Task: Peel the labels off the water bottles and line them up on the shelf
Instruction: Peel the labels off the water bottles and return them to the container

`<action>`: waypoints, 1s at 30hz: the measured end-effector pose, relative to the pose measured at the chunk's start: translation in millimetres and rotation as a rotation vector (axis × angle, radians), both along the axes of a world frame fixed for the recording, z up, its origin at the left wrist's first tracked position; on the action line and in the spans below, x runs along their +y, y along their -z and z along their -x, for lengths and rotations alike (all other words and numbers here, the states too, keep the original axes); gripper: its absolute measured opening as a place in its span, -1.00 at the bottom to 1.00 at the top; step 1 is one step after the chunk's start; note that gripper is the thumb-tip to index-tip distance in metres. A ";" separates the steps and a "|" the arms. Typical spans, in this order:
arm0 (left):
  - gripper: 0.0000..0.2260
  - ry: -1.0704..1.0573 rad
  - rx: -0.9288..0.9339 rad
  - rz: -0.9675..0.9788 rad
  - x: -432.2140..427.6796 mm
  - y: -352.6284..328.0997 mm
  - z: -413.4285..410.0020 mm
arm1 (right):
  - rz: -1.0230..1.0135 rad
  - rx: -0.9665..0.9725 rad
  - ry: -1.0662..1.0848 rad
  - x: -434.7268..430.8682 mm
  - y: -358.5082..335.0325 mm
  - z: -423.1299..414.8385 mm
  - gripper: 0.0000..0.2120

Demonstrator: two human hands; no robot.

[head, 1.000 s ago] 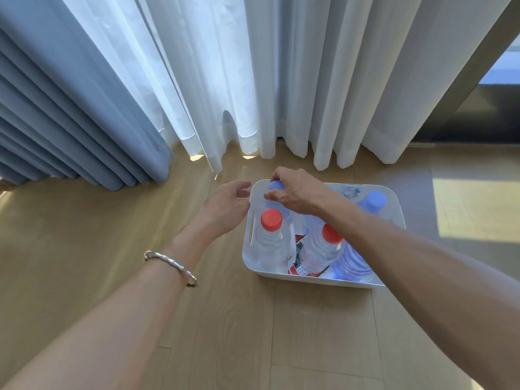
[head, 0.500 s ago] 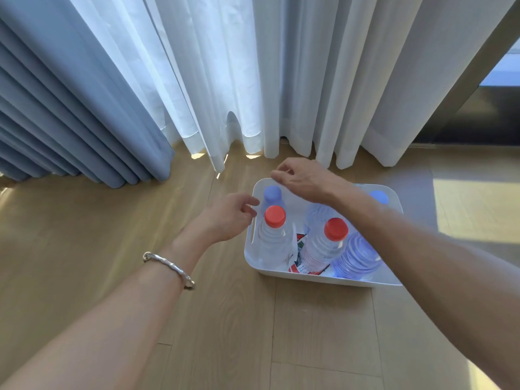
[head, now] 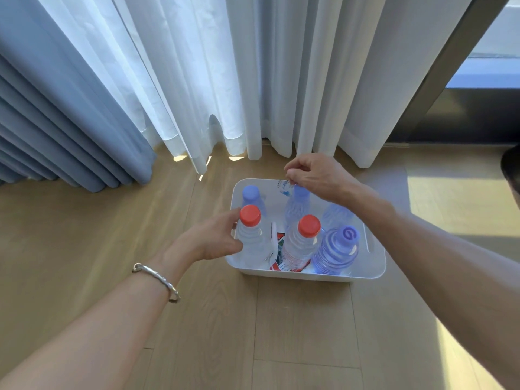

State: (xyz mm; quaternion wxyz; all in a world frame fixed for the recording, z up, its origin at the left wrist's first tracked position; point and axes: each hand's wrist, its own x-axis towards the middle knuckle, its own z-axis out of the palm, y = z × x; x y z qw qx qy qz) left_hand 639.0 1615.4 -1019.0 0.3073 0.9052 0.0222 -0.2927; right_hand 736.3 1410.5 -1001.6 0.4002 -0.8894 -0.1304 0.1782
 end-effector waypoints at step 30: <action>-0.80 -0.588 -0.516 0.543 19.0 -59.7 -41.0 | 0.009 -0.037 0.017 36.5 6.2 -11.0 -0.72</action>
